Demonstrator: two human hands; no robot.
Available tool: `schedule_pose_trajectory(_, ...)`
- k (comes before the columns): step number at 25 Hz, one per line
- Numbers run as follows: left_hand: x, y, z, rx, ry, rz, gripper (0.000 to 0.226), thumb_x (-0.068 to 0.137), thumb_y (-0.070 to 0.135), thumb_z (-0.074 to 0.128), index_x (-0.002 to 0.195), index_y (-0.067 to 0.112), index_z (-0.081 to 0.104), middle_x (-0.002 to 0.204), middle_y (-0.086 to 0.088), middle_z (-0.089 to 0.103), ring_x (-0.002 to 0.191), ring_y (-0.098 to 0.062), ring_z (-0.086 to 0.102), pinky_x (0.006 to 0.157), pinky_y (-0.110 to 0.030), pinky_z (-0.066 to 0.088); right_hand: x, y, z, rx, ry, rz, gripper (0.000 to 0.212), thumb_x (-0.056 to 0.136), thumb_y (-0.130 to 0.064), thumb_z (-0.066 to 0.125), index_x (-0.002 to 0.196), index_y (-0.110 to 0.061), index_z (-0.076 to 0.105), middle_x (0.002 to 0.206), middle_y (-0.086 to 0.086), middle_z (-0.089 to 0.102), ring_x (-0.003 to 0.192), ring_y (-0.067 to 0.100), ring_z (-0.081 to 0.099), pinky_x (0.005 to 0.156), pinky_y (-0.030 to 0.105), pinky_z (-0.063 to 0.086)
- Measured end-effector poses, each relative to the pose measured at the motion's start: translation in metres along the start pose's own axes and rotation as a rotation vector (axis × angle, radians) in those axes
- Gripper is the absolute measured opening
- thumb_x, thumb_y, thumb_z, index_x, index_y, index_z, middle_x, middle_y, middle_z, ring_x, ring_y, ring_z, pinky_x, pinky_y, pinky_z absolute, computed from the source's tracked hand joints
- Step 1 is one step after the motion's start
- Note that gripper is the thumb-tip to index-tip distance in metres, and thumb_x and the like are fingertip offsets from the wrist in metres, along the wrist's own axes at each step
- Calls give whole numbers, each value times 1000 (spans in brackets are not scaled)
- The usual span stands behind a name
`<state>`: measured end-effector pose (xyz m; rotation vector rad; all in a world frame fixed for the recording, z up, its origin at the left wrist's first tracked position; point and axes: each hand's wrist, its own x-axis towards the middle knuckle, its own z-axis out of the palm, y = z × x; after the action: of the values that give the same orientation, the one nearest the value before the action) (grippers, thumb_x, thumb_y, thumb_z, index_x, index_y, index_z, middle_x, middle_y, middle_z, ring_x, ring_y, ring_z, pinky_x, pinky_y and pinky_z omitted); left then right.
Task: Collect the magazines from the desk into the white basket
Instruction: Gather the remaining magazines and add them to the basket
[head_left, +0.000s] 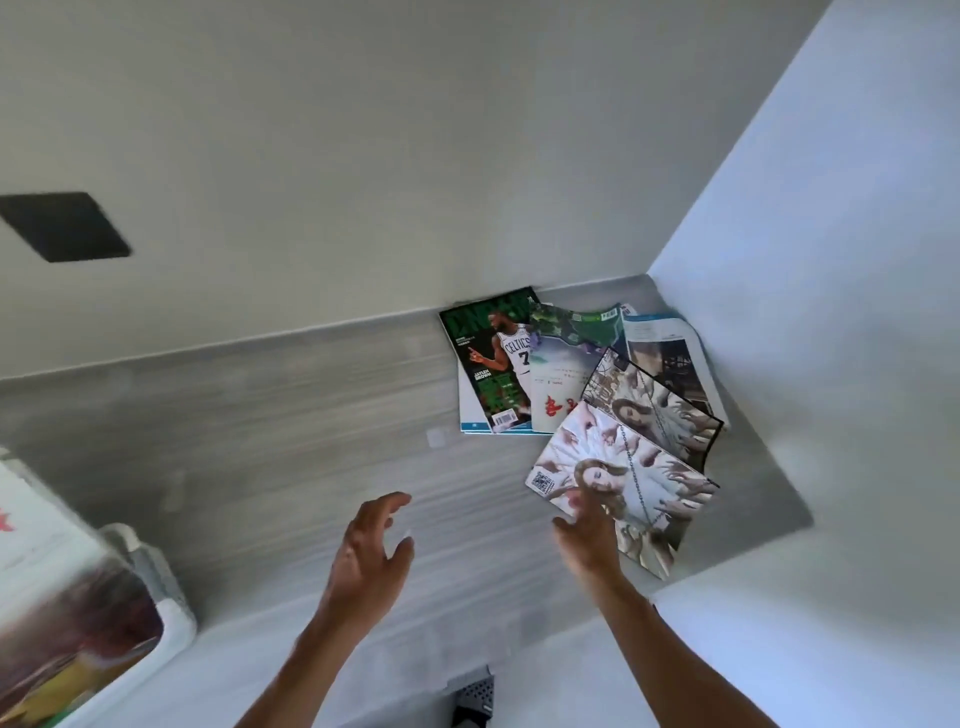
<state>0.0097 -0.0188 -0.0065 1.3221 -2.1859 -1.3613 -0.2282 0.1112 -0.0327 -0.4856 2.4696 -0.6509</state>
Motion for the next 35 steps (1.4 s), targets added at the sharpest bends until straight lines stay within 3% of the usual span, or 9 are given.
schedule_pose_trajectory(7, 9, 35, 67, 34, -92, -9, 43, 84, 15, 60, 116, 43, 52, 116, 24, 58, 106, 4, 54, 83, -26, 47, 104, 58, -92, -337, 192, -15, 82, 78, -11, 70, 147, -16, 26, 145, 15, 39, 117, 40, 53, 86, 47, 50)
schedule_pose_trajectory(12, 6, 27, 59, 21, -18, -120, 38, 83, 10, 59, 101, 44, 59, 104, 25, 64, 98, 3, 60, 77, -24, 48, 122, 42, -102, -776, 132, -115, 36, 91, -20, 54, 126, -11, 58, 123, 10, 65, 113, 29, 60, 90, 38, 53)
schedule_pose_trajectory(17, 13, 57, 65, -267, 2, -189, 15, 83, 16, 70, 91, 29, 70, 85, 12, 75, 78, -8, 69, 67, -20, 52, 28, -22, -59, -441, 125, -556, 17, 88, -25, 61, 100, -12, 61, 92, 7, 65, 78, 27, 69, 63, 36, 54)
schedule_pose_trajectory(20, 12, 77, 52, -682, -125, -268, 38, 74, 37, 78, 107, 21, 66, 96, -5, 76, 91, -19, 72, 74, -31, 57, -56, -60, -13, -259, 44, -814, 23, 74, -20, 76, 93, -15, 63, 77, 0, 60, 56, 17, 64, 42, 26, 48)
schedule_pose_trajectory(23, 7, 68, 25, -696, 219, -406, 14, 82, 20, 72, 92, 10, 72, 88, -11, 77, 79, -24, 73, 72, -35, 57, -93, -78, 18, -95, -160, -930, 30, 79, -30, 68, 108, -23, 61, 87, -5, 65, 69, 12, 66, 55, 25, 55)
schedule_pose_trajectory(26, -8, 32, -26, -741, 317, -409, 8, 77, 4, 73, 69, 5, 72, 71, -9, 73, 65, -22, 68, 74, -36, 53, -87, -91, 26, 231, -514, -709, 36, 88, -40, 66, 120, -36, 52, 109, -14, 66, 81, 5, 70, 67, 28, 58)
schedule_pose_trajectory(29, -34, 2, -74, -734, 77, -101, 11, 72, 9, 77, 82, 5, 76, 81, -3, 77, 77, -15, 72, 72, -23, 55, -50, -106, 30, 341, -476, -492, 71, 79, -23, 80, 135, -39, 40, 130, -25, 52, 78, 8, 69, 66, 26, 55)
schedule_pose_trajectory(33, -59, -30, -89, -340, 350, -194, 17, 74, 14, 79, 85, 26, 76, 80, 13, 77, 75, 1, 69, 65, -18, 52, -40, -121, 58, 97, -622, -492, 20, 82, -17, 76, 68, -30, 71, 55, -15, 62, 47, -1, 49, 54, 25, 39)
schedule_pose_trajectory(35, -69, -43, -88, -326, 466, -306, 19, 77, 5, 73, 79, 24, 72, 70, 12, 75, 65, 2, 66, 65, -24, 49, -56, -121, 79, 75, -635, -513, 12, 86, -17, 72, 76, -21, 74, 58, -12, 67, 53, 0, 54, 61, 32, 44)
